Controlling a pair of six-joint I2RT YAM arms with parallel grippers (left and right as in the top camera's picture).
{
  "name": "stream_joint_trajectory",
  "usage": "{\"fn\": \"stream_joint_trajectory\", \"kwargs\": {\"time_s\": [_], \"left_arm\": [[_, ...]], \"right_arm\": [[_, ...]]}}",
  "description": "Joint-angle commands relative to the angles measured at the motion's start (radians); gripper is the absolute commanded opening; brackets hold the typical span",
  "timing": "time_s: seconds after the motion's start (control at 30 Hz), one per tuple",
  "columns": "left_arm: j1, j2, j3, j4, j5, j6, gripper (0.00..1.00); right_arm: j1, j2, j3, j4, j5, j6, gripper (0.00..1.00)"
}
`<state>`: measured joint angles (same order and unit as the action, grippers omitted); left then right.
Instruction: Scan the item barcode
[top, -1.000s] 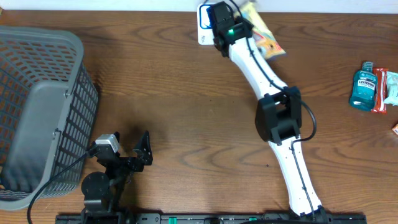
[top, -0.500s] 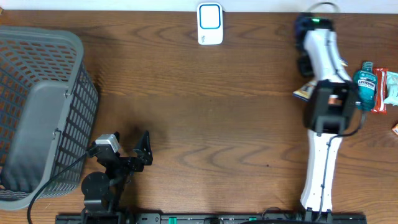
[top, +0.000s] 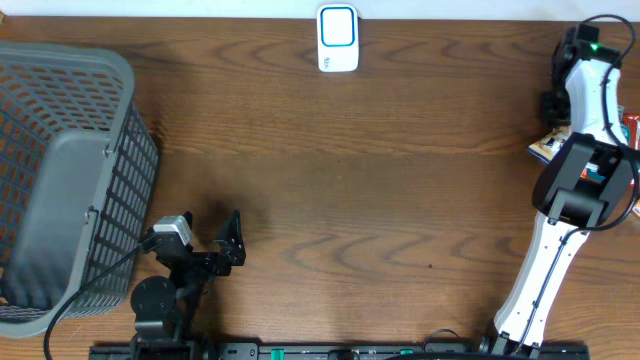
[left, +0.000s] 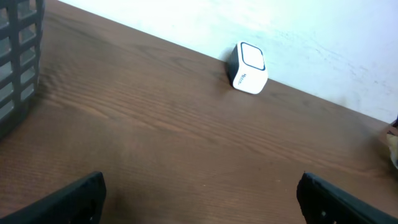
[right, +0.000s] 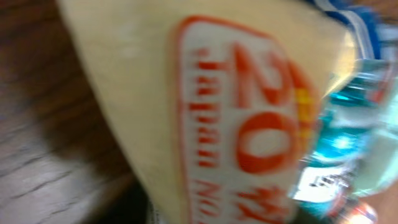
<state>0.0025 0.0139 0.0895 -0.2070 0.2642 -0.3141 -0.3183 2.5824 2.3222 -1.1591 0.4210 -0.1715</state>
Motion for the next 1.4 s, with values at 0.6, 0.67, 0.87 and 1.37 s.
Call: {"fn": "stream_joint_trajectory", "kwargs": {"time_s": [0.6,0.67,0.87,1.37], "left_arm": [[-0.003,-0.003,-0.016,-0.021,0.013,0.002,0.98],[-0.003,-0.003,-0.016,-0.021,0.013,0.002,0.98],[-0.003,-0.003,-0.016,-0.021,0.013,0.002,0.98],[-0.003,-0.003,-0.016,-0.021,0.013,0.002,0.98]], "right_arm": [[0.286,-0.837,0.036,-0.139,-0.410,0.187,0.99],[0.321,-0.909,0.036,-0.187,-0.409,0.186,0.99],[0.379,-1.104,0.036,-0.294,-0.409,0.186,0.99],[0.378,-1.358,0.035,-0.460,-0.344,0.134,0.99]]}}
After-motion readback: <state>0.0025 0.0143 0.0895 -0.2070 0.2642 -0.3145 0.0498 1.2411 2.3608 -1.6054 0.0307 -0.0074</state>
